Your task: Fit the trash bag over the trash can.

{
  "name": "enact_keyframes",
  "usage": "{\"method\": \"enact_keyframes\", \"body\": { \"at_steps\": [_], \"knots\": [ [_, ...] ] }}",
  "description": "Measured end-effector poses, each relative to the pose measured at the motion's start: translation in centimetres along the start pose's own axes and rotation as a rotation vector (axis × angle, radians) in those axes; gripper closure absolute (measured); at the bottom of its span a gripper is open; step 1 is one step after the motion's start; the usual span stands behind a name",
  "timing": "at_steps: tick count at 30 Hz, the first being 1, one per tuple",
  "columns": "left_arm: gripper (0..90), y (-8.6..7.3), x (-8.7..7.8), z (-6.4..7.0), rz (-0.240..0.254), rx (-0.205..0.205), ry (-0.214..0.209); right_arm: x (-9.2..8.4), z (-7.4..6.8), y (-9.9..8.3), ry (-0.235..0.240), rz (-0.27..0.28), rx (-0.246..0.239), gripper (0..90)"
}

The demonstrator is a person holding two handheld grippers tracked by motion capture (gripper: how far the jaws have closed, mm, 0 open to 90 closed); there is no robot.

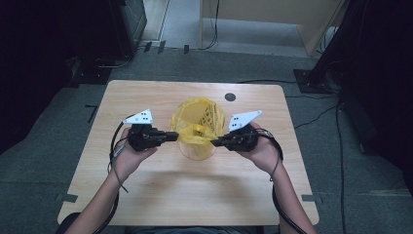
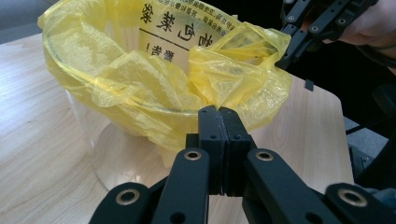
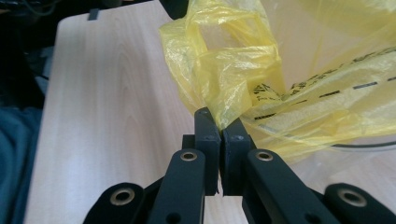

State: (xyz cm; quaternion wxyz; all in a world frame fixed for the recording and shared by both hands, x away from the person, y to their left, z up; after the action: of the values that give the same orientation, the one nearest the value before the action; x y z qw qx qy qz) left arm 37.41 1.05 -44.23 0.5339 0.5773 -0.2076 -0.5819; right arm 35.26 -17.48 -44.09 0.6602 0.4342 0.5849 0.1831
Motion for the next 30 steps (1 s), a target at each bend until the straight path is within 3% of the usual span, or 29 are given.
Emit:
{"method": "enact_keyframes", "body": {
  "at_steps": [3, 5, 6, 8, 13, 17, 22, 24, 26, 28, 30],
  "knots": [
    [87.9, 0.1, 0.1, -0.1, 0.008, -0.01, 0.001, 0.2, 0.6, 0.1, -0.051, 0.01, -0.015, 88.0],
    [81.4, 0.2, 0.1, 0.0, -0.004, -0.011, -0.01, 0.4, 1.1, -0.2, -0.109, -0.03, 0.008, 79.0],
    [78.9, 0.3, 0.0, 0.0, -0.013, -0.013, -0.007, 0.7, 1.1, -0.3, -0.104, -0.047, 0.023, 75.7],
    [76.9, 0.6, -0.3, 0.0, -0.009, -0.007, 0.005, 0.7, 0.7, 0.0, -0.066, -0.03, 0.028, 74.7],
    [70.4, 1.1, -0.7, 0.3, -0.006, -0.006, 0.0, 0.4, -0.1, 0.3, 0.004, -0.042, 0.047, 58.5],
    [65.7, 1.8, -0.9, 0.7, 0.005, 0.012, 0.003, -0.4, -0.5, 1.1, 0.027, 0.006, 0.057, 54.3],
    [64.6, 2.2, -0.5, 1.0, 0.004, 0.014, 0.0, -1.0, 0.1, 2.3, -0.023, 0.074, 0.099, 55.8],
    [70.2, 2.2, -0.5, 1.3, -0.003, 0.022, -0.009, -1.0, 0.1, 2.7, -0.012, 0.107, 0.133, 64.7],
    [77.2, 2.1, -0.6, 1.6, -0.018, 0.048, -0.004, -1.1, 0.0, 2.7, -0.005, 0.101, 0.142, 75.1],
    [84.1, 1.9, -0.6, 2.0, -0.039, 0.072, -0.027, -1.1, -0.2, 2.3, 0.008, 0.07, 0.133, 82.1],
    [85.8, 1.6, -0.5, 2.2, -0.058, 0.083, -0.045, -1.0, -0.6, 2.0, 0.036, 0.053, 0.117, 84.1]
  ]
}}
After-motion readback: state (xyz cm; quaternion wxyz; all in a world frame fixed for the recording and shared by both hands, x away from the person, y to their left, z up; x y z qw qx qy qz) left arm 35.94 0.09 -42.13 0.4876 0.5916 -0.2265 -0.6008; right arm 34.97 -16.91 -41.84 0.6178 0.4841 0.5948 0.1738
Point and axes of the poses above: each handheld gripper's, and its own axes: x roughly forward along the jaws, y roughly out of its top, z roughly to its right, the point moved 9 cm from there along x, roughly forward along the jaws, and after that the axes turned 1 degree about -z, right-handed, at the moved point
